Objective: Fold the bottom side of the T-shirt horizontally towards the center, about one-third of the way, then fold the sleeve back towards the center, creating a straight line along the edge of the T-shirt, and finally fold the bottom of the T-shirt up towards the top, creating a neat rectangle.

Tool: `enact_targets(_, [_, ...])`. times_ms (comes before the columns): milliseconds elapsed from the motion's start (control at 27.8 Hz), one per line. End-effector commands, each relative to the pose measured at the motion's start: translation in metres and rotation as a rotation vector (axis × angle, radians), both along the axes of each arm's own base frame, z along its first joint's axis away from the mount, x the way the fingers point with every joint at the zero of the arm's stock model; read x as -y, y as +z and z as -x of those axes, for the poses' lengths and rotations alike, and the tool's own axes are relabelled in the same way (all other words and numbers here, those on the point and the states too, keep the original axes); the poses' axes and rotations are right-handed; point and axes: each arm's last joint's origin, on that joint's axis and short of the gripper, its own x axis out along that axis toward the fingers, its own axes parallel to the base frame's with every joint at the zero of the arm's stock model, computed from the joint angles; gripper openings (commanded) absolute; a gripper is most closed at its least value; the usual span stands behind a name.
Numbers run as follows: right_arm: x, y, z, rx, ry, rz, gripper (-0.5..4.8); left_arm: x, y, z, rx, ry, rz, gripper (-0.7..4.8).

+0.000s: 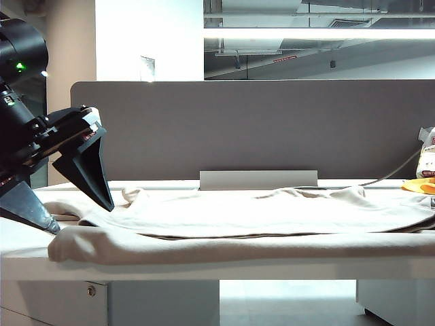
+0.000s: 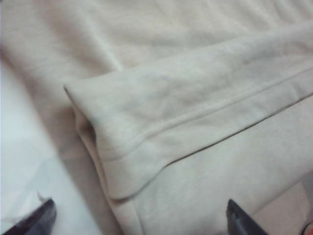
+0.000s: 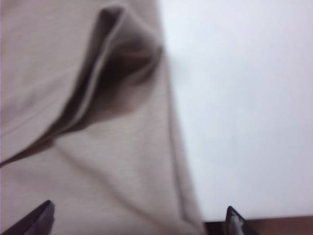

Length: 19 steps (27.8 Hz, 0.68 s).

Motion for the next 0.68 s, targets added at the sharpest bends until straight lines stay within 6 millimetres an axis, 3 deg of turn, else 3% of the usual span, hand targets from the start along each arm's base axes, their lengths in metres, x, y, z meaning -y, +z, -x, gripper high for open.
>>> enact_targets(36, [0.001, 0.004, 0.000, 0.012, -0.020, 0.046, 4.79, 0.000, 0.002, 0.000, 0.007, 0.000, 0.007, 4.79])
enact_targets(360, [0.006, 0.020, -0.012, 0.130, -0.078, 0.109, 4.75, -0.001, 0.005, -0.007, 0.061, 0.091, -0.006, 4.79])
enact_targets(467, [0.007, 0.026, -0.018, 0.175, -0.077, 0.116, 2.89, 0.000, 0.013, -0.013, 0.095, 0.121, -0.018, 4.79])
enact_targets(503, [0.008, 0.028, -0.021, 0.181, -0.076, 0.117, 2.55, 0.001, 0.015, -0.015, 0.098, 0.114, -0.020, 4.79])
enact_targets(683, [0.012, 0.032, -0.037, 0.163, -0.069, 0.099, 2.47, 0.003, 0.032, -0.034, 0.140, 0.130, -0.046, 4.55])
